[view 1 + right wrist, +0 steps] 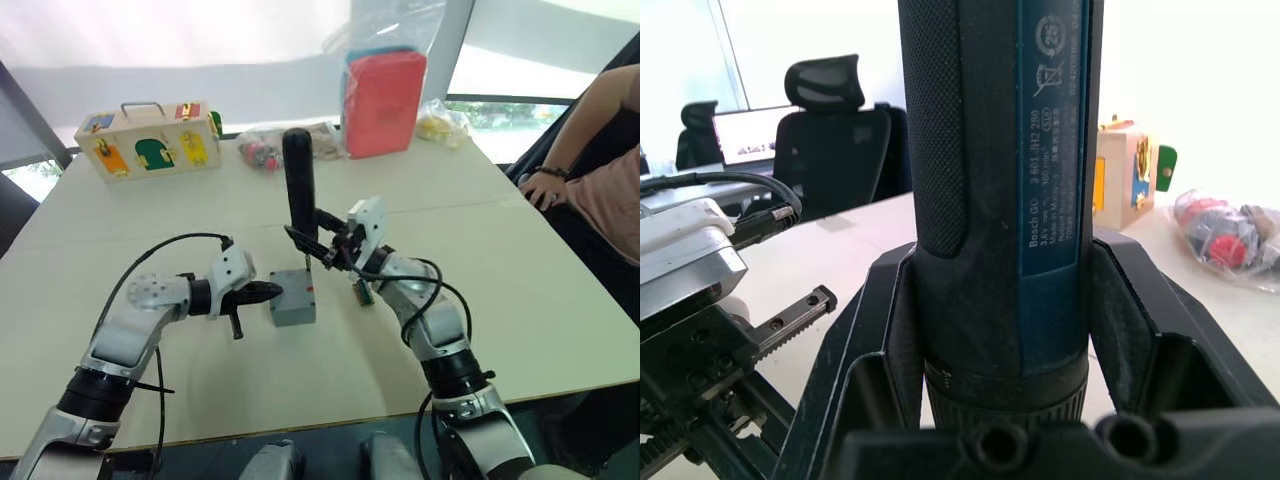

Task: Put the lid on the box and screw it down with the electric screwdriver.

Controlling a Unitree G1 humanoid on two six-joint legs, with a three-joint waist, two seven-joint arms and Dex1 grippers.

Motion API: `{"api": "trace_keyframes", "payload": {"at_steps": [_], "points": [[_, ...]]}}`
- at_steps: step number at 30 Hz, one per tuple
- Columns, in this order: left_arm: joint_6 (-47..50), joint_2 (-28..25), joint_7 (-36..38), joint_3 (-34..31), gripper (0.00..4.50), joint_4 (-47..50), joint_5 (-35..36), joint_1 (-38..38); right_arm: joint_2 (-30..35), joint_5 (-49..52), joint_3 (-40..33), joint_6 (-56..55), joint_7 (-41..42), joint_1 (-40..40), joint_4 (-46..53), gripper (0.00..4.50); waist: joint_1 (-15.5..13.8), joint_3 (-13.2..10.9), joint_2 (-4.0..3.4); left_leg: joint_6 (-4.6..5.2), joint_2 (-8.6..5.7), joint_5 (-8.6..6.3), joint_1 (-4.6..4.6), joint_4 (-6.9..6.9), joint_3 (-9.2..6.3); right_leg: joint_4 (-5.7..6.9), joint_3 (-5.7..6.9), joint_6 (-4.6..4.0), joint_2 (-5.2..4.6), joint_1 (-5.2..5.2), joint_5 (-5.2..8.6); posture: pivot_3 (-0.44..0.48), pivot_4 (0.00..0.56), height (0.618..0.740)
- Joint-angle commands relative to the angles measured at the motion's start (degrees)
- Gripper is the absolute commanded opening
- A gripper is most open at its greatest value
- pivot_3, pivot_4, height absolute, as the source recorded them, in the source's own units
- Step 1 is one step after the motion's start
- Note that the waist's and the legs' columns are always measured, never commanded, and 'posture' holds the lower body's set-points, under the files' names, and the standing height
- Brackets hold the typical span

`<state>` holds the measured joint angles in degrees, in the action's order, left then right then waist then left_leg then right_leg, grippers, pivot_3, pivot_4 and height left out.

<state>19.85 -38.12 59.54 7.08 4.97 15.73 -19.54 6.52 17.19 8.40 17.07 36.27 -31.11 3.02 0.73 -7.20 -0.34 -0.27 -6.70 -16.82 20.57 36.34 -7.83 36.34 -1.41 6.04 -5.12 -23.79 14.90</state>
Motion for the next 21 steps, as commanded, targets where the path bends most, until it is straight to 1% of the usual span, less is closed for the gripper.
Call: {"api": "trace_keyframes", "payload": {"at_steps": [1,3,4,8,9,11,12,13,14,17,18,20,21], "points": [[2.51,-0.26,0.22,-0.36,0.0,1.66,1.06,-1.51,0.36,8.65,-4.94,7.88,-2.1,-6.48,11.88,1.81,0.03,-0.18,0.07,-0.34,0.01,0.19,0.09,0.03,0.0,0.02,0.0,-0.02,-0.04,-0.1,-0.01,0.0,0.15,0.74],[3.36,-0.25,0.06,-1.55,0.0,2.5,2.26,-3.05,1.07,12.99,-7.53,12.57,-3.59,-8.63,14.93,1.81,0.09,-0.24,0.08,-0.47,0.04,0.28,0.74,0.13,-0.01,0.1,0.02,-0.1,-0.06,-0.72,-0.08,0.0,0.15,0.74],[3.85,-0.71,0.51,-2.27,0.0,3.23,3.16,-3.88,1.89,15.1,-9.09,14.95,-4.34,-9.92,16.27,1.81,0.08,-0.47,0.13,-0.5,0.08,0.3,0.9,0.22,-0.02,0.14,0.04,-0.13,-0.02,-0.86,-0.1,0.0,0.15,0.74],[5.06,-2.61,2.08,-4.2,0.0,5.59,5.68,-5.38,5.43,21.16,-14.26,25.29,-9.85,-13.83,18.66,1.81,0.2,-0.87,0.25,-0.53,0.19,0.31,0.94,0.3,-0.03,0.17,0.09,-0.16,0.05,-0.87,-0.12,0.0,0.15,0.74],[5.42,-3.23,2.59,-4.99,0.0,6.38,6.54,-5.68,7.5,23.02,-15.7,30.06,-11.28,-14.8,18.63,1.81,0.2,-0.92,0.24,-0.53,0.19,0.31,0.94,0.3,-0.03,0.18,0.08,-0.16,0.04,-0.87,-0.12,0.0,0.15,0.74],[7.31,-5.19,3.94,-8.06,0.0,8.67,10.17,-6.69,16.86,20.69,-15.73,39.73,-12.56,-14.8,18.63,1.81,0.06,-1.15,0.23,-0.5,0.19,0.3,0.95,0.32,-0.02,0.16,0.08,-0.2,0.03,-0.86,-0.15,0.0,0.15,0.74],[8.64,-6.13,4.59,-9.54,0.0,9.94,12.14,-6.88,20.58,19.54,-15.59,42.71,-12.95,-14.35,18.4,1.81,-0.11,-1.34,0.26,-0.43,0.19,0.26,0.96,0.37,-0.02,0.16,0.09,-0.21,0.03,-0.85,-0.15,0.0,0.15,0.74],[9.55,-6.68,4.85,-10.33,0.0,10.75,13.38,-6.91,22.8,19.03,-15.39,44.17,-13.24,-13.96,18.27,1.81,-0.24,-1.53,0.44,-0.25,0.18,0.15,1.03,0.44,-0.02,0.16,0.12,-0.22,0.02,-0.85,-0.16,0.0,0.15,0.74],[10.41,-7.62,5.35,-11.22,0.0,11.73,14.67,-6.62,25.22,19.32,-15.08,47.01,-13.39,-13.88,17.88,1.81,-0.21,-1.56,0.41,-0.2,0.21,0.12,1.12,0.55,-0.06,0.12,0.23,-0.23,0.01,-0.85,-0.16,0.0,0.15,0.74],[11.98,-9.95,5.95,-13.52,0.0,13.75,16.78,-5.85,30.87,20.43,-14.1,57.62,-13.03,-14.72,16.31,1.81,0.07,-1.89,0.1,-0.17,0.18,0.11,1.24,0.68,0.02,0.1,0.21,-0.22,-0.04,-0.88,-0.17,0.0,0.15,0.74],[12.24,-10.22,5.82,-13.74,0.0,14.05,17.05,-5.74,31.52,20.52,-13.99,59.24,-12.99,-14.94,16.15,1.81,0.2,-1.91,0.12,-0.19,0.19,0.12,1.36,0.69,0.07,0.1,0.17,-0.21,-0.04,-1.03,-0.17,0.0,0.15,0.74],[13.04,-11.7,6.06,-15.34,0.0,15.11,18.42,-5.41,35.41,20.6,-11.19,68.85,-12.02,-17.2,13.15,1.81,0.4,-1.93,0.12,-0.41,0.25,0.25,1.65,0.71,0.08,0.14,0.17,-0.21,-0.01,-1.33,-0.18,0.0,0.15,0.74],[13.47,-12.31,6.18,-16.18,0.0,15.74,19.11,-5.13,36.81,19.77,-9.61,71.42,-12.03,-17.91,11.24,1.81,0.48,-2.01,0.18,-0.41,0.25,0.25,1.81,0.74,0.16,0.22,0.12,-0.21,-0.01,-1.56,-0.18,0.0,0.15,0.74]]}}
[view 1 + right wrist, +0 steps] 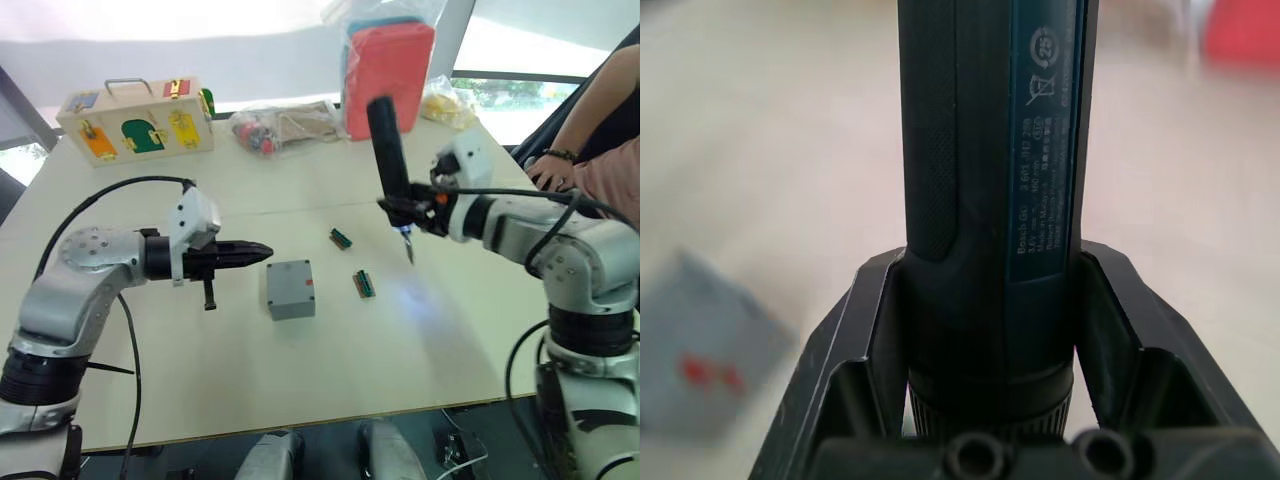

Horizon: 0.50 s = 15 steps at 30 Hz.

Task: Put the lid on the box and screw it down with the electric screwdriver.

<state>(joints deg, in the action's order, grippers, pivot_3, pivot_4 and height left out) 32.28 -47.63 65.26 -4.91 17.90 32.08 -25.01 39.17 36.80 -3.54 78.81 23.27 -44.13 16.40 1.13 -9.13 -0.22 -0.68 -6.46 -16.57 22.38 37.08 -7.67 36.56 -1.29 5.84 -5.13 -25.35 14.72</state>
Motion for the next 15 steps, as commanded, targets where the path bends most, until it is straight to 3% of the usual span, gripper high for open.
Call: {"api": "trace_keyframes", "payload": {"at_steps": [1,5,14,15], "points": [[1.37,-3.16,0.38,-4.87,0.0,3.36,3.41,0.68,4.73,-0.8,3.63,11.61,0.65,-5.61,-4.34,1.81,0.04,-0.13,0.13,-0.02,0.0,0.01,0.07,0.03,0.04,0.12,-0.02,0.0,-0.01,-0.13,0.0,0.0,0.15,0.74],[2.72,-3.23,-1.33,-6.13,0.0,5.44,5.6,1.94,3.91,-3.15,8.17,13.69,-2.94,-8.84,-15.99,1.81,-0.32,-0.18,0.18,-0.03,0.01,0.02,0.07,0.06,0.06,0.09,-0.01,-0.03,-0.02,-0.08,-0.01,0.0,0.15,0.74],[4.66,-4.2,-4.49,-8.31,0.0,9.16,7.76,5.89,-0.8,-8.12,10.84,13.69,-8.06,-10.94,-29.34,1.81,-0.34,-0.37,0.31,-0.1,0.03,0.07,0.06,0.11,0.1,0.14,-0.03,-0.07,0.01,-0.08,-0.12,0.0,0.15,0.74],[5.13,-4.41,-4.88,-8.54,0.0,9.26,7.92,6.19,-0.99,-8.49,10.89,13.69,-8.15,-11.01,-30.03,2.31,-0.34,-0.36,0.32,-0.1,0.04,0.07,0.06,0.11,0.08,0.14,-0.02,-0.07,0.03,-0.07,-0.11,0.0,0.15,0.74]]}}
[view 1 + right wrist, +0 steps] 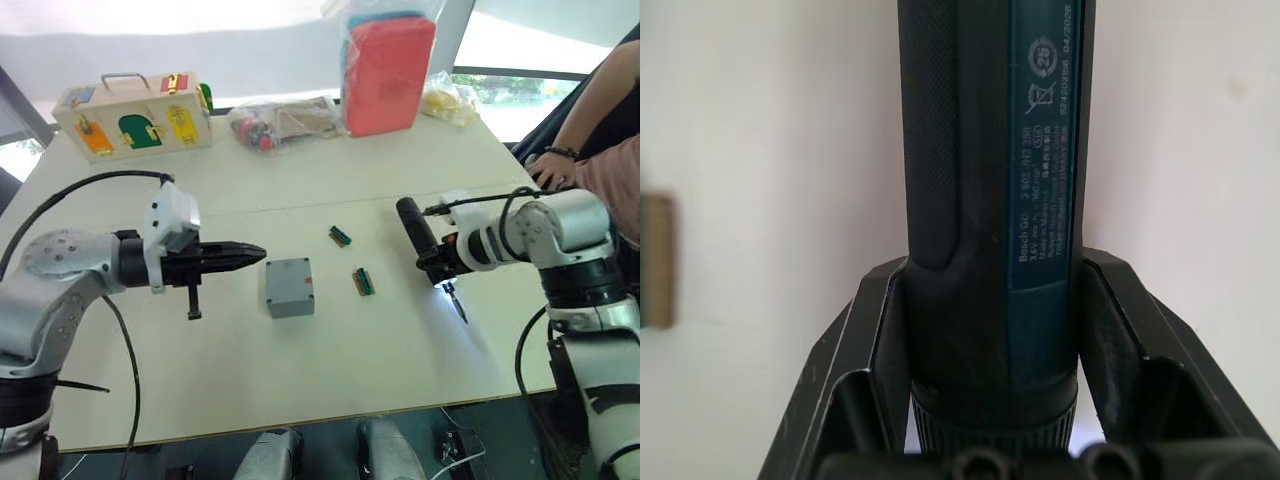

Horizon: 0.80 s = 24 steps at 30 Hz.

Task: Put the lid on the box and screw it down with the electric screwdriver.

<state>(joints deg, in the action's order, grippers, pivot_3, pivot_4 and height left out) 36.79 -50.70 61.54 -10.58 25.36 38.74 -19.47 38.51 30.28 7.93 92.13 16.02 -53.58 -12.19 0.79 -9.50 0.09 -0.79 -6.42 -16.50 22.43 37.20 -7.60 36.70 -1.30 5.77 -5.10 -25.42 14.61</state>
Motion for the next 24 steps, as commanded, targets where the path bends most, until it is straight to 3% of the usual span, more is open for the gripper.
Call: {"api": "trace_keyframes", "payload": {"at_steps": [1,6,9,13,16,20,24], "points": [[0.92,-1.51,-1.42,-3.03,0.0,1.88,1.47,0.84,-0.45,-2.32,-0.59,0.37,-0.97,-1.66,-1.78,2.81,0.0,0.01,0.01,0.0,-0.01,0.0,0.0,0.03,0.0,0.0,0.0,0.0,0.0,0.01,0.0,0.0,0.15,0.74],[1.01,-2.96,-1.36,-3.43,0.0,1.91,1.19,2.31,-0.63,-2.64,-1.59,0.37,0.33,-2.53,-1.02,4.33,-0.14,0.01,0.01,-0.01,-0.02,0.0,0.0,0.16,0.0,0.07,0.01,-0.01,0.0,0.06,-0.04,0.0,0.15,0.74],[1.09,-4.5,-1.21,-4.45,0.0,1.83,0.7,3.9,3.83,0.19,0.16,-0.17,6.19,-3.69,3.93,4.43,-0.1,0.0,0.0,-0.01,-0.02,0.0,-0.01,0.18,0.01,0.13,0.01,-0.01,0.0,0.04,-0.04,0.0,0.15,0.74],[1.45,-7.31,-1.54,-7.28,0.0,1.0,-0.16,6.64,17.33,2.54,4.67,-11.23,21.75,-2.31,17.18,4.43,-0.13,-0.17,-0.15,0.02,-0.02,-0.01,0.07,0.13,0.01,0.12,0.02,0.0,-0.01,-0.06,-0.04,0.0,0.15,0.74],[3.43,-10.08,-0.71,-12.85,0.0,1.08,-0.17,12.01,24.49,7.93,-3.74,-17.73,32.45,1.76,24.77,4.43,0.24,-0.2,-0.09,0.05,0.05,-0.03,0.02,0.04,0.03,-0.05,0.12,0.01,0.06,0.0,-0.03,0.0,0.15,0.74],[5.03,-13.78,4.05,-22.92,1.07,0.02,-2.48,22.5,36.44,10.38,-18.18,-31.13,51.91,18.27,31.03,4.5,-0.06,-0.23,-0.09,0.33,0.21,-0.2,-0.03,-0.03,0.14,-0.12,0.15,0.01,0.14,0.04,-0.03,0.0,0.15,0.74],[4.26,-14.69,7.74,-28.9,2.66,-2.02,-4.27,28.97,40.16,10.53,-27.87,-37.46,62.0,29.71,31.29,4.5,-0.22,-0.24,-0.13,0.49,0.21,-0.28,-0.1,0.14,0.24,-0.27,0.14,0.06,0.11,0.28,-0.13,0.0,0.15,0.74]]}}
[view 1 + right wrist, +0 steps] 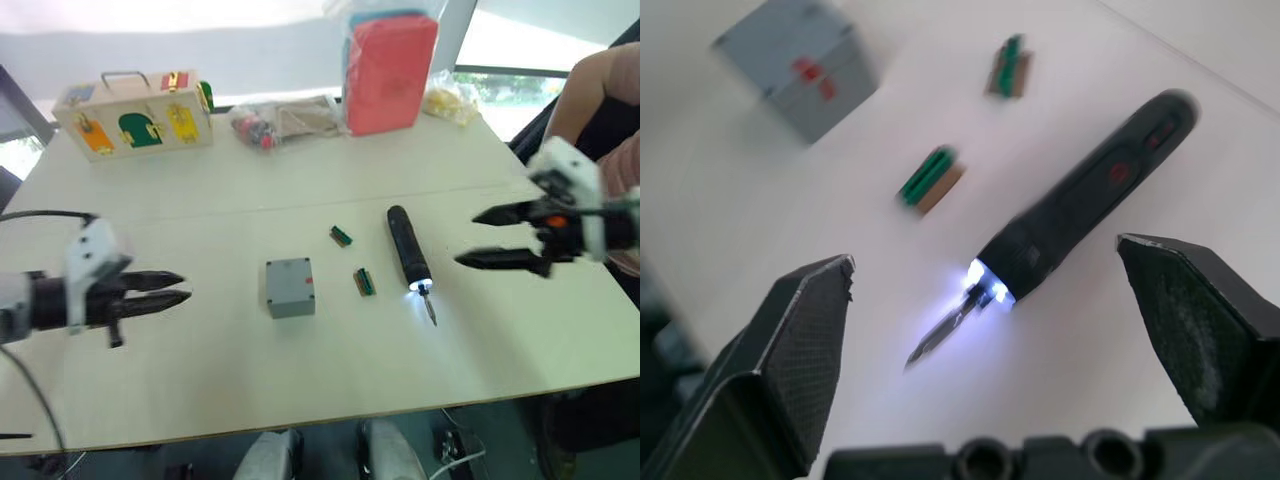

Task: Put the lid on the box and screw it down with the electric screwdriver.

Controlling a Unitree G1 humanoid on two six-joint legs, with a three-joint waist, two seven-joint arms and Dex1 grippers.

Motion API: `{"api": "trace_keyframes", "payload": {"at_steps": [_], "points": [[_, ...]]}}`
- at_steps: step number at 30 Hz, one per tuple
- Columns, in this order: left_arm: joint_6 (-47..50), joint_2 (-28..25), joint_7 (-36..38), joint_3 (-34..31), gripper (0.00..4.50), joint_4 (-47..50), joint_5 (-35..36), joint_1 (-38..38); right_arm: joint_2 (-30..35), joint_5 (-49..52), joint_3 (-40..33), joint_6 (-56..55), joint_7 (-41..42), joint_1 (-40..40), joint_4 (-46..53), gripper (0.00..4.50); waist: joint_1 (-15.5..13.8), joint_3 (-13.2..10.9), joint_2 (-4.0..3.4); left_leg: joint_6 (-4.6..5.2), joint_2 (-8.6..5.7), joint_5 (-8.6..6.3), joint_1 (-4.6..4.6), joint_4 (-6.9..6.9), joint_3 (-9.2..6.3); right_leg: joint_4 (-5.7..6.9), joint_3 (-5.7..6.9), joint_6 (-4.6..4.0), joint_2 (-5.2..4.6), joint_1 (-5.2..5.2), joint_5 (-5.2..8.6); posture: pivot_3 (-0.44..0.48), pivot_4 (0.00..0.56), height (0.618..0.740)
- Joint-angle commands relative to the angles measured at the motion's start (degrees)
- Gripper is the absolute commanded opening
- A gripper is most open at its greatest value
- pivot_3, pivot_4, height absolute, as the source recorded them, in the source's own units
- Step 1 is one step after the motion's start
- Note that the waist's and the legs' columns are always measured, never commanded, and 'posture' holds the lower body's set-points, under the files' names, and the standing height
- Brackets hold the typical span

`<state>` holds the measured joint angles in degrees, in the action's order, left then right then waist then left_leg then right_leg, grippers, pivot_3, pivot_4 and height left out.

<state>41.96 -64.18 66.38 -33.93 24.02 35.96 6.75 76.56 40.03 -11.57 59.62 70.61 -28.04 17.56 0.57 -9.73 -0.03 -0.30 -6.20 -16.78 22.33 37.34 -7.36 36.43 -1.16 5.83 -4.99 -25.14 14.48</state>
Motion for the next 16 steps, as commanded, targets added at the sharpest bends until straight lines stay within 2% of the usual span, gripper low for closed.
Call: {"api": "trace_keyframes", "payload": {"at_steps": [1,3,5,12,16], "points": [[-1.86,-1.47,4.48,-6.98,3.03,-1.6,-2.86,4.73,2.61,0.39,-10.38,-5.78,9.08,6.39,1.52,4.5,0.0,-0.01,-0.03,0.01,0.01,0.0,-0.05,0.02,0.04,-0.06,-0.01,0.01,-0.02,0.08,-0.04,0.0,0.15,0.74],[-2.69,-2.05,7.28,-9.89,3.98,-3.84,-3.93,7.25,2.81,0.49,-12.99,-6.08,9.98,8.65,0.69,4.5,0.11,0.0,-0.04,0.03,0.07,-0.02,-0.28,-0.02,0.09,-0.25,0.0,0.03,0.0,0.35,-0.05,0.0,0.15,0.74],[-3.42,-2.75,9.94,-12.84,4.46,-5.29,-4.57,8.73,3.27,-0.09,-15.24,-6.7,11.56,11.09,-0.33,4.5,0.01,-0.03,-0.01,0.06,0.09,-0.05,-0.49,-0.11,0.12,-0.3,-0.01,0.02,-0.02,0.52,-0.04,0.0,0.15,0.74],[-5.64,-1.37,9.02,-11.6,4.46,-4.12,-4.46,7.16,2.07,-0.12,-14.43,-8.3,10.25,12.67,-0.95,4.5,-0.18,-0.05,-0.06,0.1,0.06,-0.09,-0.45,-0.16,0.11,-0.38,-0.07,0.02,-0.1,0.53,-0.05,0.0,0.15,0.74],[-4.64,-0.61,9.06,-11.67,4.46,-2.77,-2.84,7.33,1.1,-1.5,-15.22,-10.3,9.74,16.1,-0.13,4.5,-0.13,-0.05,-0.06,0.1,0.08,-0.09,-0.46,-0.17,0.11,-0.37,-0.07,0.02,-0.09,0.52,-0.05,0.0,0.15,0.74]]}}
